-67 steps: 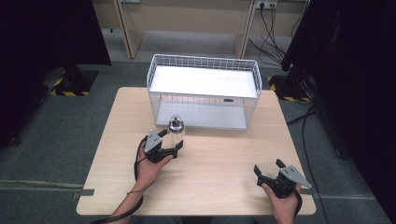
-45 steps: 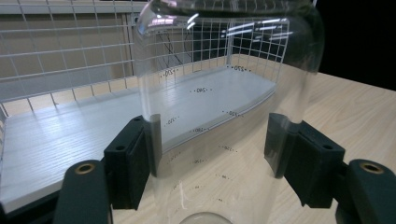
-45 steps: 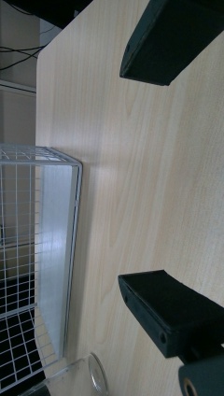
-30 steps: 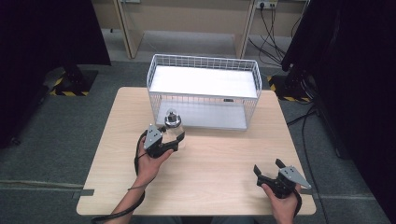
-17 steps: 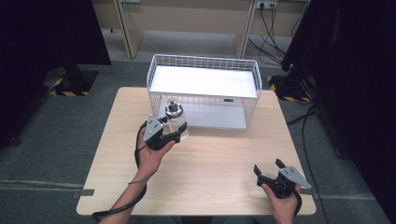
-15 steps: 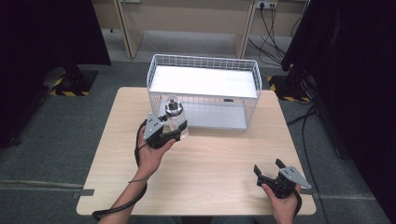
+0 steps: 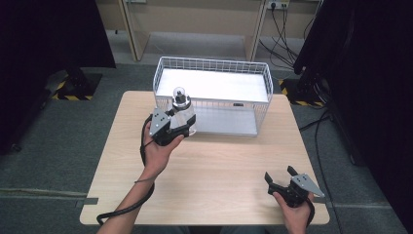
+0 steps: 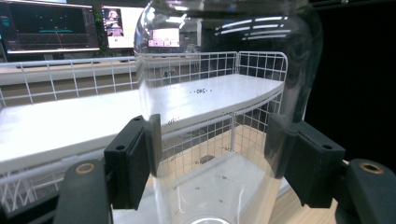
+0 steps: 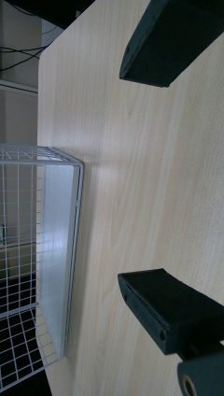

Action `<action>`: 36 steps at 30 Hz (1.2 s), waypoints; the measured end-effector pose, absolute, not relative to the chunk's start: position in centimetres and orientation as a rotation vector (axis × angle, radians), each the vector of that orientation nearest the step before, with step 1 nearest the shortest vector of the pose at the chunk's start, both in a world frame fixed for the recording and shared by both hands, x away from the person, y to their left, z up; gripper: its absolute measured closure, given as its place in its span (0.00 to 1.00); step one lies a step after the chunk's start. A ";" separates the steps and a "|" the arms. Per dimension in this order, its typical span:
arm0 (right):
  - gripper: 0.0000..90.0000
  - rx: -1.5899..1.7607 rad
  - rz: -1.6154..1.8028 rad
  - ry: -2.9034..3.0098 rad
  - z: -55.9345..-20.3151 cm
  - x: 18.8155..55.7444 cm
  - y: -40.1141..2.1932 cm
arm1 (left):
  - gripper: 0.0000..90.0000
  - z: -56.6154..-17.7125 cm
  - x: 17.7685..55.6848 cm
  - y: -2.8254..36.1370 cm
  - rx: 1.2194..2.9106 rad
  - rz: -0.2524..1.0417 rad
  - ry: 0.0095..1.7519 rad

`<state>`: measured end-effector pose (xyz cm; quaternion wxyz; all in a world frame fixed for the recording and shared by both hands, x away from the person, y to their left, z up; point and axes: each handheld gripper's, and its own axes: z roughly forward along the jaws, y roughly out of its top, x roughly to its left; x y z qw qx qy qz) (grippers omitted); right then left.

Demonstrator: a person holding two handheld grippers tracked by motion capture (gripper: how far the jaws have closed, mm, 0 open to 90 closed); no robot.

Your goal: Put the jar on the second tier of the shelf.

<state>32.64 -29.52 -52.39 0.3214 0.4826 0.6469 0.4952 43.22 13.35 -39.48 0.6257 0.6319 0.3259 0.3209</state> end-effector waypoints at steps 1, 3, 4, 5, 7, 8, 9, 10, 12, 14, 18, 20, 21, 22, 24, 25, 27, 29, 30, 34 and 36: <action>0.05 1.266 1.300 1.700 -52.4 32.7 -29.5 | 0.35 -39.2 43.3 13.4 1.449 0.741 0.747; 0.05 1.267 1.299 1.701 -52.4 32.6 -29.5 | 0.35 -38.8 43.4 13.4 1.443 0.748 0.749; 0.05 1.267 1.299 1.700 -52.4 32.6 -29.5 | 0.35 -38.5 43.5 13.4 1.438 0.752 0.752; 0.05 1.268 1.299 1.700 -52.4 32.7 -29.5 | 0.35 -38.3 43.6 13.4 1.436 0.755 0.754; 0.05 1.268 1.299 1.700 -52.4 32.7 -29.5 | 0.35 -37.8 43.7 13.4 1.427 0.761 0.759; 0.05 1.268 1.300 1.700 -52.4 32.7 -29.5 | 0.35 -37.5 43.8 13.4 1.425 0.763 0.760; 0.05 1.268 1.300 1.700 -52.4 32.6 -29.5 | 0.35 -37.4 43.9 13.3 1.422 0.764 0.760; 0.05 1.268 1.300 1.700 -52.4 32.7 -29.5 | 0.35 -37.1 44.0 13.3 1.420 0.766 0.759; 0.05 1.269 1.300 1.700 -52.4 32.6 -29.5 | 0.35 -36.7 44.1 13.2 1.415 0.770 0.758; 0.05 1.268 1.301 1.700 -52.4 32.6 -29.5 | 0.35 -36.3 44.3 13.1 1.409 0.775 0.761; 0.05 1.269 1.302 1.700 -52.4 32.6 -29.5 | 0.35 -35.7 44.6 13.0 1.401 0.781 0.768; 0.05 1.269 1.302 1.701 -52.4 32.6 -29.5 | 0.35 -35.4 44.8 13.0 1.395 0.785 0.772; 0.05 1.269 1.302 1.700 -52.4 32.6 -29.5 | 0.35 -35.3 44.9 13.0 1.391 0.787 0.774; 0.05 1.269 1.301 1.701 -52.4 32.6 -29.5 | 0.35 -35.1 45.0 13.0 1.389 0.791 0.777; 0.05 1.269 1.301 1.701 -52.4 32.6 -29.5 | 0.35 -34.9 45.2 12.9 1.384 0.795 0.779; 0.05 1.268 1.301 1.701 -52.4 32.7 -29.5 | 0.35 -34.7 45.2 12.9 1.382 0.798 0.781; 0.05 1.267 1.301 1.702 -52.4 32.7 -29.5 | 0.35 -34.5 45.4 12.9 1.376 0.802 0.783; 0.05 1.266 1.300 1.702 -52.4 32.7 -29.5 | 0.35 -34.3 45.6 12.8 1.371 0.805 0.788; 0.05 1.266 1.300 1.702 -52.4 32.7 -29.5 | 0.35 -34.2 45.7 12.8 1.370 0.806 0.789; 0.05 1.265 1.300 1.703 -52.4 32.7 -29.5 | 0.35 -33.9 46.0 12.7 1.366 0.816 0.791; 0.05 1.264 1.300 1.704 -52.4 32.6 -29.5 | 0.35 -33.8 46.2 12.6 1.363 0.821 0.796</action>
